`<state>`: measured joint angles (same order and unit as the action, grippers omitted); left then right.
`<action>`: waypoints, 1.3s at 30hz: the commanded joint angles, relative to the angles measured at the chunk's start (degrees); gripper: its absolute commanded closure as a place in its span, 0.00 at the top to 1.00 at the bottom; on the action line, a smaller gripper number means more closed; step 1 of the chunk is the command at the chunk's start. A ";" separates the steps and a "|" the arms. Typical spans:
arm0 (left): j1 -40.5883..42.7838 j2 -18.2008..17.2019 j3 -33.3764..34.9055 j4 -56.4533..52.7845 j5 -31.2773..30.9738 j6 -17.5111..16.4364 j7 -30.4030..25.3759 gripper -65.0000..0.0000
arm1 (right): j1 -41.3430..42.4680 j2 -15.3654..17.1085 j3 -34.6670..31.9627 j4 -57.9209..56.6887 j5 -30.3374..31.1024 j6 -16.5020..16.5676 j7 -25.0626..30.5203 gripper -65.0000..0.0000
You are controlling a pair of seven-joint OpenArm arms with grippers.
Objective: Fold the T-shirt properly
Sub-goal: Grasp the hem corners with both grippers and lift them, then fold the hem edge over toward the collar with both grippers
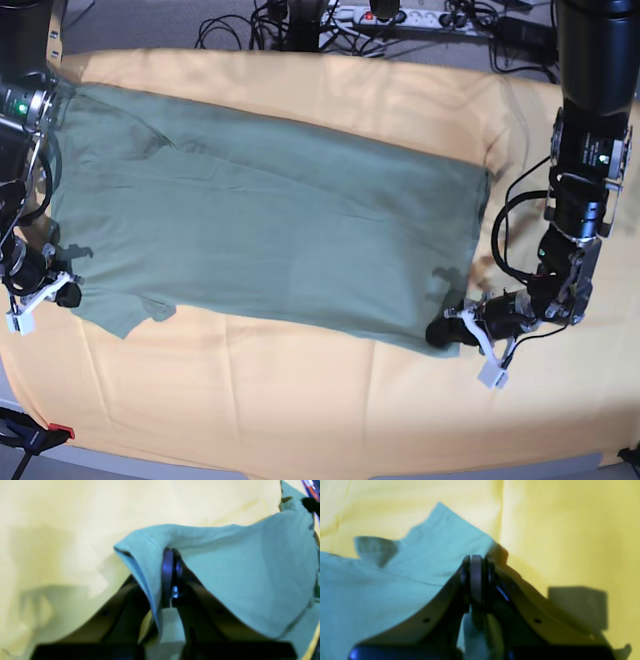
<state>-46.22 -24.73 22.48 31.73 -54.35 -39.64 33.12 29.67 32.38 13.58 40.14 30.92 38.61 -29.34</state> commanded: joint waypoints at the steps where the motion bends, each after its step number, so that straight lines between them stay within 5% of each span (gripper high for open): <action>1: -2.23 -0.68 -0.44 0.68 -0.24 -0.36 -1.44 0.00 | 2.95 1.49 0.28 0.87 0.26 0.15 1.70 0.00; 14: -2.05 -0.68 -0.44 0.68 -1.70 -0.36 11.80 0.00 | 1.88 1.49 0.26 0.90 5.31 1.39 -9.07 0.00; 29: -1.77 -1.01 -0.44 1.40 -28.74 -0.36 34.97 0.00 | -14.62 3.85 0.28 22.77 9.81 1.39 -15.78 0.00; 39: -2.19 -2.14 -0.44 10.36 -28.61 -0.36 36.57 0.00 | -16.98 8.35 0.28 29.03 16.65 1.39 -20.06 0.00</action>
<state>-46.22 -26.46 22.48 41.30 -81.47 -39.51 70.30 11.42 39.09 13.32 68.20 46.57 39.70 -50.39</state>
